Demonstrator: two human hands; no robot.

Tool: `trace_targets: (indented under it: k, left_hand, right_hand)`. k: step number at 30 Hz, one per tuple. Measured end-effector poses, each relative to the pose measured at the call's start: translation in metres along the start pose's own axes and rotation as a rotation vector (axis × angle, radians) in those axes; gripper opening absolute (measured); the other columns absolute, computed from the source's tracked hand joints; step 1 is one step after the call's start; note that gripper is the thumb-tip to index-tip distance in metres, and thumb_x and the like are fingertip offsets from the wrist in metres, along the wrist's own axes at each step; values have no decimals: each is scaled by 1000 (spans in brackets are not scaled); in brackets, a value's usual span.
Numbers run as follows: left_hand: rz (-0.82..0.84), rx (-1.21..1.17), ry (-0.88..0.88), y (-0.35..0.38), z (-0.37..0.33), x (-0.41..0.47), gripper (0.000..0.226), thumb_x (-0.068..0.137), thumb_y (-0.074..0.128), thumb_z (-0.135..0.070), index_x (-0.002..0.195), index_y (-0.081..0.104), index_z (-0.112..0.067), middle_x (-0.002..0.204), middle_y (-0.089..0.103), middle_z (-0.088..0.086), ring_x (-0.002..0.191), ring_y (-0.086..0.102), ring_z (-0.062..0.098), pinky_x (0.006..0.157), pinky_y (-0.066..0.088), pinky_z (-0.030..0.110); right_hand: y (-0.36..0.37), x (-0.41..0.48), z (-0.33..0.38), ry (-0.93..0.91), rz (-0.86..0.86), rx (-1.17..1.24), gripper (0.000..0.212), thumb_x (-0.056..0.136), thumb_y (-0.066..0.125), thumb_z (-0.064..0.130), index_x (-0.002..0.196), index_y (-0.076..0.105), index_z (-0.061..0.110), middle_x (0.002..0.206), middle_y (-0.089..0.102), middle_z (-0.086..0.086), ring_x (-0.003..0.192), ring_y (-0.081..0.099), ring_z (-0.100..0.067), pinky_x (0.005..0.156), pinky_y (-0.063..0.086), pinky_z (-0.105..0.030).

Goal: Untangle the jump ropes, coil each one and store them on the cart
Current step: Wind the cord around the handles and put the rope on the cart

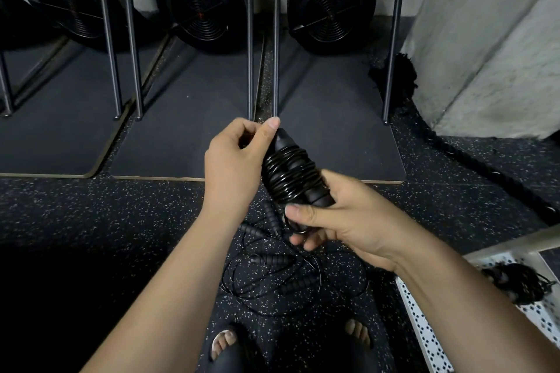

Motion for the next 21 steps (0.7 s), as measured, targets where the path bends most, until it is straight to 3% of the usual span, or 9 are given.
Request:
trace_targets:
  k: [6, 9, 11, 15, 18, 21]
  left_hand:
    - [15, -108, -80, 4, -2, -4, 58, 94, 70, -65, 76, 54, -12, 68, 56, -3, 69, 50, 14, 71, 47, 43]
    - [38, -116, -97, 4, -4, -6, 54, 96, 68, -65, 86, 66, -12, 82, 69, 10, 77, 61, 13, 86, 57, 53]
    - [63, -138, -106, 6, -5, -7, 49, 98, 68, -62, 92, 70, -13, 95, 74, 12, 83, 65, 12, 95, 57, 54]
    - [132, -193, -143, 13, -8, -10, 45, 96, 65, -67, 96, 74, -23, 102, 77, 5, 99, 73, 21, 102, 58, 53]
    - [165, -218, -152, 18, -9, -12, 40, 96, 63, -67, 101, 75, -29, 101, 77, -8, 97, 71, 15, 95, 56, 47]
    - [211, -287, -166, 25, -13, -20, 32, 96, 66, -61, 108, 75, -33, 111, 77, -5, 106, 72, 17, 102, 56, 49]
  right_hand:
    - [-5, 4, -1, -45, 21, 53, 41, 86, 84, 15, 122, 67, 3, 104, 75, -11, 94, 72, -29, 87, 63, -45]
    - [-9, 8, 2, -48, -39, -6, 51, 84, 87, 18, 130, 67, 6, 115, 78, -11, 104, 74, -28, 100, 58, -45]
    - [-12, 8, 3, -26, -56, -6, 56, 81, 87, 21, 131, 65, 8, 113, 78, -9, 99, 75, -25, 92, 57, -40]
    - [-18, 4, 5, -19, -75, -33, 59, 82, 86, 34, 132, 64, 11, 103, 75, -6, 92, 73, -22, 76, 56, -34]
    - [-25, -2, 11, -10, -91, -10, 60, 85, 80, 45, 133, 66, 12, 108, 76, -10, 94, 72, -25, 79, 54, -36]
    - [-33, -15, 18, 37, -103, 46, 62, 95, 65, 61, 135, 69, 14, 123, 76, -19, 98, 73, -35, 82, 54, -42]
Point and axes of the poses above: each hand's wrist, its own x-axis towards the middle knuckle, its own y-axis out of the palm, z = x × y, the point moved 2 cm from there along x, towards the middle knuckle
